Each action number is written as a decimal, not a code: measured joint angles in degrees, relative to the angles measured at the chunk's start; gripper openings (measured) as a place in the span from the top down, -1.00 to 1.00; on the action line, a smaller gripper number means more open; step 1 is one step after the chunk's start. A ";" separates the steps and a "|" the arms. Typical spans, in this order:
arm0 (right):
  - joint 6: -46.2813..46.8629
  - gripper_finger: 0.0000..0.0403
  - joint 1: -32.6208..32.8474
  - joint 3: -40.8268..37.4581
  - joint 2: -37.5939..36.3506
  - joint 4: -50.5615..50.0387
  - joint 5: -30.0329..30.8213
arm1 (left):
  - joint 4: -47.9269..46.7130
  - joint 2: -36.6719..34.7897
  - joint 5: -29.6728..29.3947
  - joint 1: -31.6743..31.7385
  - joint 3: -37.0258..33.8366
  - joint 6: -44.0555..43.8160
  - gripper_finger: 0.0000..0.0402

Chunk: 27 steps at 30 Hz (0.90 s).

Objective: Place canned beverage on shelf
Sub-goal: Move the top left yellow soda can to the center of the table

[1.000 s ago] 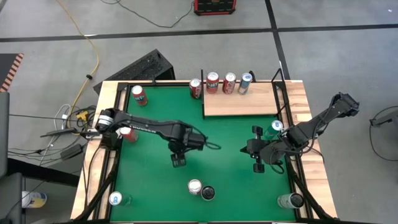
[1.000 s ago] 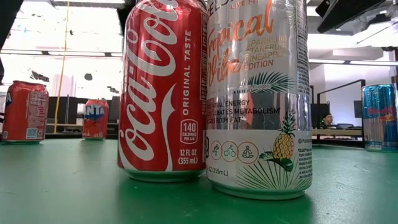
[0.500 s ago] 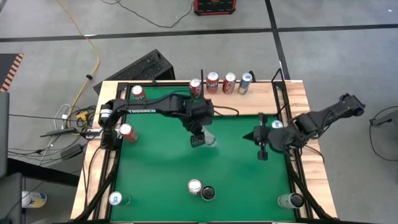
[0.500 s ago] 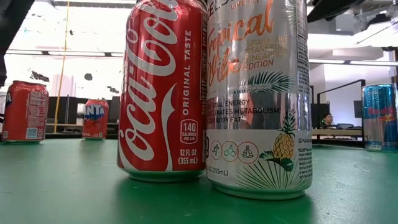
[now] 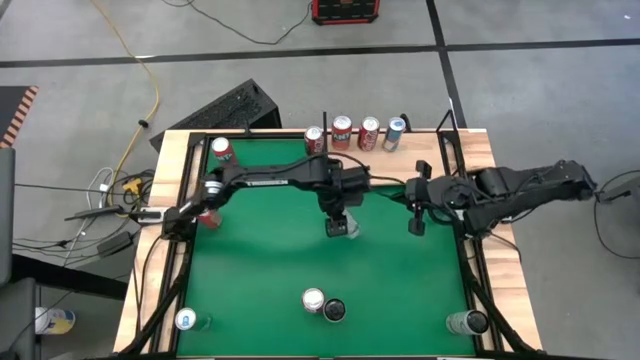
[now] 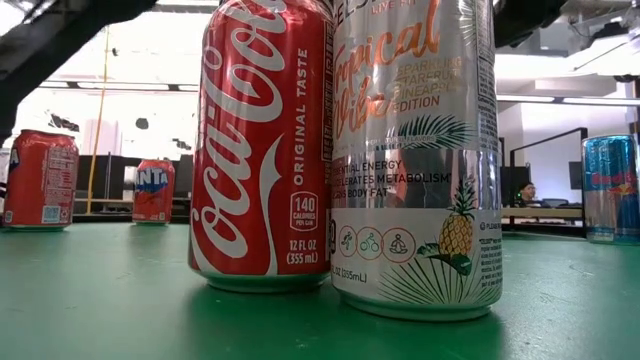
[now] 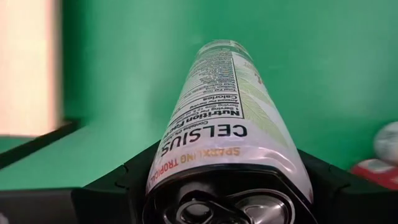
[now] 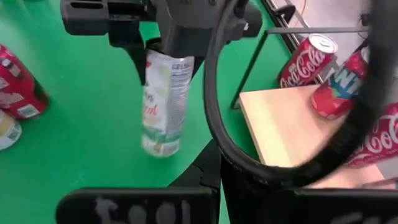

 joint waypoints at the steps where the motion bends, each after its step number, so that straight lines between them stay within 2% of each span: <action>1: -0.14 0.85 -0.33 0.00 0.00 -0.09 -0.69 | -1.63 1.43 -1.07 -0.09 2.18 0.42 -0.18; 4: -0.95 0.85 -1.18 -0.02 0.00 -0.42 -2.37 | 0.32 0.78 -2.63 -0.24 -1.45 1.20 -0.18; 6: -1.32 0.85 -1.22 -0.02 0.00 -0.30 -2.45 | -1.56 0.78 -3.15 -0.25 -2.71 1.38 -0.18; 15: -2.44 0.85 -1.18 -0.02 0.02 0.09 -2.47 | -0.64 0.72 -3.75 -0.73 -3.23 2.53 -0.18; 17: -2.51 0.85 -1.15 -0.02 0.02 0.09 -2.48 | -0.88 0.72 -2.76 -0.82 -3.25 3.18 -0.28; 23: -2.49 0.85 -1.15 -0.02 0.02 0.13 -2.46 | 2.12 0.72 -2.69 -0.79 -3.27 3.33 -0.83; 27: -2.46 0.85 -1.15 -0.02 0.02 0.19 -2.46 | 2.32 0.72 -2.66 -0.79 -2.33 3.31 -0.96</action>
